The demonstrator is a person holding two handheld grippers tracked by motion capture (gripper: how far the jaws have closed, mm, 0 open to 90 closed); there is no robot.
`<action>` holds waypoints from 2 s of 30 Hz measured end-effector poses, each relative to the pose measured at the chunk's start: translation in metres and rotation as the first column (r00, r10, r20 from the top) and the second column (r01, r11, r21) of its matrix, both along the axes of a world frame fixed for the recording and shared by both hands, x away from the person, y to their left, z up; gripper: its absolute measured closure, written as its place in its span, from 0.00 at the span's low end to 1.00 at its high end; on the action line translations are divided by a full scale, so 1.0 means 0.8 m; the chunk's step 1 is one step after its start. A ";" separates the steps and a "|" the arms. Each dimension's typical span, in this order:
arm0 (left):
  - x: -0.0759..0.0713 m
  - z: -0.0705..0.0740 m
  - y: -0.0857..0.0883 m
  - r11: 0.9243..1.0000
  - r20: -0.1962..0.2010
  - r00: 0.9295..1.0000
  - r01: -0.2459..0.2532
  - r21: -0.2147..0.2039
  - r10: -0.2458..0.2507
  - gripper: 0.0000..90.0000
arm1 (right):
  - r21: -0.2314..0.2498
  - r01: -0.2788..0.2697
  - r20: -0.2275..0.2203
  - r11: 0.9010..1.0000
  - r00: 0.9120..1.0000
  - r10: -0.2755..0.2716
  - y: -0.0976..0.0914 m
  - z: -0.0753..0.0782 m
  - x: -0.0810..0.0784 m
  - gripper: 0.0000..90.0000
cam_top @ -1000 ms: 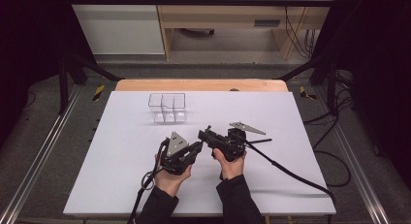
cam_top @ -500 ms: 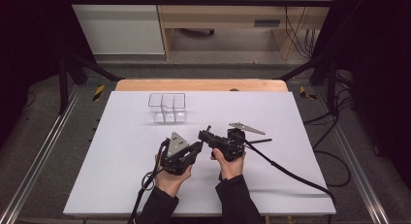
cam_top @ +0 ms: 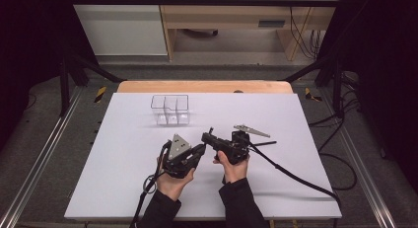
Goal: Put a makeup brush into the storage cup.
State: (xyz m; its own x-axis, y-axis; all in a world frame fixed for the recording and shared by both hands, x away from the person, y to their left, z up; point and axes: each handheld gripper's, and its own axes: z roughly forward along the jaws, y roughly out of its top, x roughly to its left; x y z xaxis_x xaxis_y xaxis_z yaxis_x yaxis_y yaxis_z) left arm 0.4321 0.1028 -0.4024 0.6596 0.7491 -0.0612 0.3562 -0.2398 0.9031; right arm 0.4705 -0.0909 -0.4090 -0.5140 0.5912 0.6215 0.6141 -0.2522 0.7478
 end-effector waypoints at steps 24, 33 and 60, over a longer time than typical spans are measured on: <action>0.012 0.001 -0.015 0.998 -0.054 0.998 0.023 0.066 -0.020 0.91 | -0.049 -0.045 0.101 0.998 0.994 0.050 -0.001 0.001 -0.008 0.93; 0.012 0.002 -0.015 0.999 -0.061 0.998 0.016 0.050 -0.013 0.92 | -0.058 -0.040 0.111 0.998 0.993 0.046 0.000 0.000 -0.009 0.91; 0.018 0.014 0.035 0.999 -0.043 0.998 -0.040 -0.007 0.039 0.92 | -0.280 0.063 0.253 0.958 0.967 0.011 -0.025 0.023 -0.012 0.17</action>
